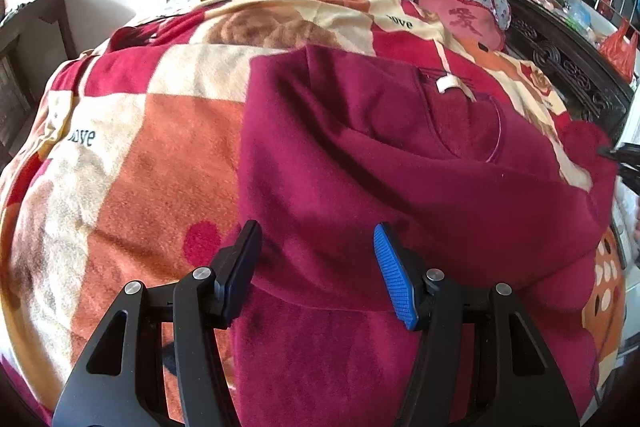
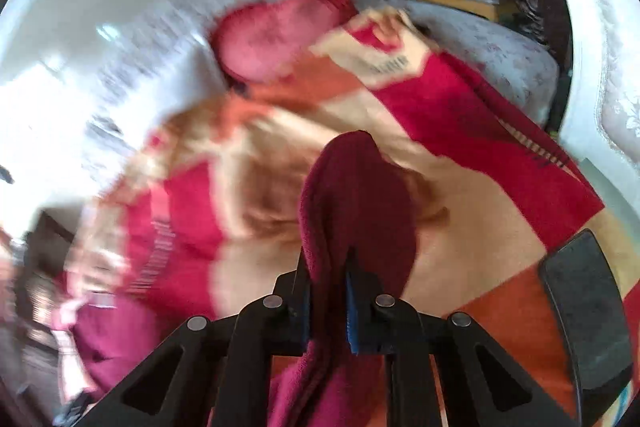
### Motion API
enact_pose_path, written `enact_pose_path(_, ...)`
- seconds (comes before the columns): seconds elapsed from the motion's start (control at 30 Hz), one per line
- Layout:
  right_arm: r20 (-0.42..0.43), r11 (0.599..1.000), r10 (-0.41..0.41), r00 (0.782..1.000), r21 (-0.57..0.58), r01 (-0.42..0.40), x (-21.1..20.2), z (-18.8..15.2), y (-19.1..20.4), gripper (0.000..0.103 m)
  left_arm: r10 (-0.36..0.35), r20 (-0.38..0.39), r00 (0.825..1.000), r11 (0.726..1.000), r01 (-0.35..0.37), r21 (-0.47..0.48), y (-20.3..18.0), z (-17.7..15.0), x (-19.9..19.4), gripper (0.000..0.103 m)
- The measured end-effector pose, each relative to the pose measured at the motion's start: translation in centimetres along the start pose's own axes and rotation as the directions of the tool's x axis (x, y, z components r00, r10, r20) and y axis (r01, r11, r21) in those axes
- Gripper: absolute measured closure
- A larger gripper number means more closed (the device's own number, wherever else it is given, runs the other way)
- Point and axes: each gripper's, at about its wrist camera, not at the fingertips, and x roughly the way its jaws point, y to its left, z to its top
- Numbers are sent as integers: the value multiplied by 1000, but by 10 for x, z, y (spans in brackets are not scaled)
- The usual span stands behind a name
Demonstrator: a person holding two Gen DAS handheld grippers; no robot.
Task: Fold small clothes
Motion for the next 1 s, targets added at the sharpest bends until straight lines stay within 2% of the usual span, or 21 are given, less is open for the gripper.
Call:
enact_pose_path(0.07,40,994,105,994,-20,-105,-32,0,16,90,-5,12,1000,1000,5,-19,4,2,-6,45)
enact_pose_path(0.13,60,978,200,978,-80,-195,-61,-1,43,90,-6,30,1000,999,7,-34,8,5,-13,45)
enact_pose_path(0.23,63,946,282,957,-185,-267,-90,-8,89,90,-6,61,998,999,10,-52,12,9,-27,45)
enact_pose_path(0.4,39,860,424,905,-330,-388,-116,-27,172,90,-1,102,995,998,8,-63,20,13,-48,45)
enact_pose_path(0.47,3,819,478,878,-364,-444,-118,-38,197,90,4,114,993,998,4,-67,24,13,-55,45)
enact_pose_path(0.53,-70,765,525,848,-398,-506,-112,-52,224,90,6,127,992,997,4,-82,29,14,-60,45)
enact_pose_path(0.57,-113,739,532,839,-422,-525,-105,-63,239,90,7,133,991,996,6,-93,32,14,-61,45)
enact_pose_path(0.63,-186,701,515,837,-471,-536,-88,-87,267,90,13,146,989,992,6,-124,38,13,-63,45)
enact_pose_path(0.73,-261,673,483,836,-499,-545,-55,-121,291,90,17,138,990,988,5,-154,45,11,-61,45)
enact_pose_path(0.8,-310,675,428,849,-516,-528,-21,-149,300,90,22,128,992,987,-1,-160,47,9,-58,45)
enact_pose_path(0.83,-355,686,357,864,-528,-501,4,-167,305,90,26,119,993,987,-7,-158,47,8,-56,45)
enact_pose_path(0.87,-395,698,299,868,-530,-482,23,-176,302,90,27,112,993,988,-10,-154,46,7,-54,45)
enact_pose_path(0.93,-478,721,200,855,-519,-459,53,-194,299,90,30,109,994,990,-14,-141,46,6,-52,45)
enact_pose_path(1.0,-484,722,209,850,-509,-468,53,-200,288,89,27,114,993,992,-12,-128,45,7,-51,45)
